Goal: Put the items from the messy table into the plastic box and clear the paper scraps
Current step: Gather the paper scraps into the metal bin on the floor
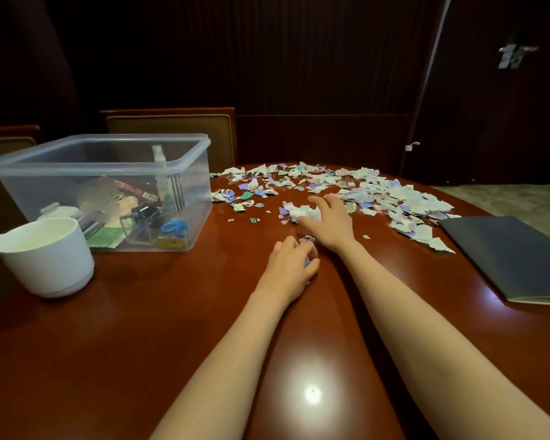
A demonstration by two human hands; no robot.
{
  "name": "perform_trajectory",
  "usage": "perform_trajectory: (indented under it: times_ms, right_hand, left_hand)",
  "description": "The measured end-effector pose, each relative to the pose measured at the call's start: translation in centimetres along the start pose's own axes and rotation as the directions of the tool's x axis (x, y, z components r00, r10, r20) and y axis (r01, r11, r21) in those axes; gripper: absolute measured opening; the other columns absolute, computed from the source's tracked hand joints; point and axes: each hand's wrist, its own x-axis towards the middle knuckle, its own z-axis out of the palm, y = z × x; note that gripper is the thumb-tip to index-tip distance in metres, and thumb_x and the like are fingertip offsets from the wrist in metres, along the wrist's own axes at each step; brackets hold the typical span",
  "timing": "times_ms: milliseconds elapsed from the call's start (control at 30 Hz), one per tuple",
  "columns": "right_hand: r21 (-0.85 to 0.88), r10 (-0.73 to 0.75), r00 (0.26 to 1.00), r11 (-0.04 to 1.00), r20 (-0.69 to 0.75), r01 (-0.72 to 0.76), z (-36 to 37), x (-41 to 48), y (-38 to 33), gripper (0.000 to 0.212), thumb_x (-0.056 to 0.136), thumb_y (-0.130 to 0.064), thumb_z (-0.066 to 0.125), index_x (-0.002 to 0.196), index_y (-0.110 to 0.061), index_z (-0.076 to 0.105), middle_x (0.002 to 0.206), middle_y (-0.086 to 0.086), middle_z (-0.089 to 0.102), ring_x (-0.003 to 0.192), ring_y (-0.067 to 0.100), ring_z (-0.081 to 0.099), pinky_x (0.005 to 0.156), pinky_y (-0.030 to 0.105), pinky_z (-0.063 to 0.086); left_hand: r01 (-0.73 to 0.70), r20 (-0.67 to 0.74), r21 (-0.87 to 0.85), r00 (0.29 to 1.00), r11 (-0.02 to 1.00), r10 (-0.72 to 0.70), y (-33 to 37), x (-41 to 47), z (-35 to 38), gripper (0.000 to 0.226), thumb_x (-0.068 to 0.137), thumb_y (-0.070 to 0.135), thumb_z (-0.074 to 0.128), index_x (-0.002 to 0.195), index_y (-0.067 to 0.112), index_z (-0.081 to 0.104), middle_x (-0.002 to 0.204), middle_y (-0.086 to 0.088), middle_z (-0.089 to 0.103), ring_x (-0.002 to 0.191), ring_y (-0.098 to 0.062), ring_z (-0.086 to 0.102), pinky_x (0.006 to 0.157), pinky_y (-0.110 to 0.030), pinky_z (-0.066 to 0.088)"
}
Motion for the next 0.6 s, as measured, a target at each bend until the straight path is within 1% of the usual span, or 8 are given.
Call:
perform_trajectory:
  times_ms: [100,167,200,267,333,433,500,600]
  right_hand:
    - [-0.157,0.003,0.974,0.987,0.226,0.034,1.1,1.7,-0.6,0.071,0.086,-0.064,0.044,0.148,-0.037,0.020,0.159,0.006,0.005,0.146,0.032,-0.001,0.114,0.058,0.004]
    - [-0.217,0.025,0.949,0.975,0.313,0.046,1.3,2.3,-0.7,0.068,0.088,-0.065,0.038,0.148,-0.036,0.021,0.159,0.006,0.012,0.146,0.033,0.007,0.113,0.059,0.005]
    - [-0.220,0.014,0.947,0.974,0.320,0.060,1.3,2.3,-0.5,0.064,0.091,-0.061,0.037,0.146,-0.031,0.028,0.156,0.008,0.022,0.144,0.031,0.018,0.113,0.057,0.011]
    - [-0.137,-0.034,0.962,0.988,0.273,0.073,1.3,2.1,-0.3,0.052,0.095,-0.049,0.040,0.139,-0.021,0.044,0.144,0.009,0.042,0.132,0.027,0.039,0.107,0.045,0.029]
    - [-0.018,-0.058,0.976,0.998,0.209,0.063,0.8,1.4,-0.4,0.040,0.097,-0.034,0.047,0.130,-0.013,0.052,0.134,0.010,0.050,0.120,0.026,0.049,0.098,0.035,0.038]
    - [0.043,-0.060,0.984,0.998,0.170,0.053,0.2,0.2,-0.7,0.029,0.096,-0.011,0.048,0.124,-0.008,0.055,0.128,0.013,0.053,0.116,0.028,0.050,0.092,0.031,0.038]
    - [0.059,-0.058,0.987,0.997,0.149,0.049,-0.2,-0.9,-0.9,0.033,0.091,0.004,0.045,0.121,-0.006,0.057,0.125,0.015,0.053,0.113,0.030,0.050,0.087,0.031,0.038]
    - [0.075,-0.057,0.990,0.996,0.128,0.048,-0.5,-2.7,-1.0,0.038,0.084,0.011,0.042,0.115,-0.005,0.058,0.119,0.016,0.055,0.108,0.031,0.051,0.083,0.032,0.038]
  left_hand:
    - [0.017,-0.001,0.040,1.000,0.999,-0.017,-0.1,0.3,0.2,0.026,0.098,0.032,0.041,0.109,0.014,0.056,0.104,-0.006,0.044,0.103,-0.023,0.042,0.086,-0.031,0.036]
    - [0.020,0.000,0.045,1.000,0.999,-0.020,-0.1,0.4,0.1,0.026,0.097,0.033,0.042,0.097,0.013,0.057,0.096,-0.002,0.039,0.099,-0.022,0.041,0.084,-0.031,0.036]
    - [0.022,0.001,0.047,1.000,0.999,-0.022,0.0,0.3,0.1,0.025,0.097,0.033,0.042,0.089,0.013,0.056,0.094,-0.002,0.038,0.097,-0.021,0.041,0.082,-0.031,0.035]
    - [0.026,-0.004,0.055,1.000,0.998,-0.025,0.2,0.1,0.1,0.025,0.097,0.030,0.042,0.078,0.015,0.047,0.090,-0.002,0.038,0.092,-0.021,0.040,0.075,-0.029,0.030]
    - [0.028,-0.011,0.063,1.000,0.998,-0.027,0.5,-0.1,-0.1,0.024,0.097,0.028,0.041,0.077,0.014,0.044,0.086,-0.005,0.040,0.090,-0.024,0.043,0.070,-0.029,0.028]
    - [0.023,-0.024,0.072,1.000,0.997,-0.021,0.6,-0.3,-0.3,0.023,0.097,0.026,0.040,0.079,0.013,0.046,0.091,-0.013,0.053,0.094,-0.027,0.050,0.074,-0.034,0.035]
    - [0.024,-0.047,0.084,0.999,0.996,-0.020,0.7,-0.3,-0.3,0.027,0.097,0.026,0.039,0.082,0.009,0.052,0.095,-0.015,0.060,0.093,-0.029,0.054,0.073,-0.035,0.039]
    - [0.040,-0.080,0.100,0.996,0.994,-0.032,0.8,-0.4,-0.1,0.028,0.096,0.027,0.038,0.076,0.011,0.050,0.090,-0.014,0.064,0.086,-0.030,0.058,0.064,-0.033,0.036]
